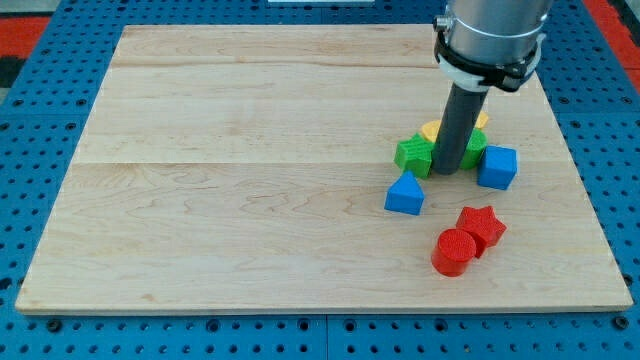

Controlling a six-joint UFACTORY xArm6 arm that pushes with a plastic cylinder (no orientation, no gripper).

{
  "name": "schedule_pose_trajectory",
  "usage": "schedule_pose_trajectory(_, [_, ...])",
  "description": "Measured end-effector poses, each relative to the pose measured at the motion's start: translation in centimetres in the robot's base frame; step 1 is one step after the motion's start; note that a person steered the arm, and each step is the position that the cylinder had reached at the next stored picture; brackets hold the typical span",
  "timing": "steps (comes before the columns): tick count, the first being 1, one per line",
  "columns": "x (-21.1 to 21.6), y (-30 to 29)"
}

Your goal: Push the green star closer to the yellow heart

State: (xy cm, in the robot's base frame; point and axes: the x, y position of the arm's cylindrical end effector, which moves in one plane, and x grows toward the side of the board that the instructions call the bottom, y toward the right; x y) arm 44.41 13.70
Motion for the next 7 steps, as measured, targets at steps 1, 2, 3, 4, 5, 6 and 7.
schedule_pose_trajectory(1, [0.2,-1.5])
schedule_pose_trajectory(2, [0.8,-4.9])
schedule_pose_trajectory(3, [1.5,-7.7])
schedule_pose_trajectory(4, [2.9,-10.5])
schedule_pose_trajectory(5, [2.9,-14.6])
schedule_pose_trajectory(6, [1.4,-14.1])
schedule_pose_trajectory(7, [-0.7,-12.7])
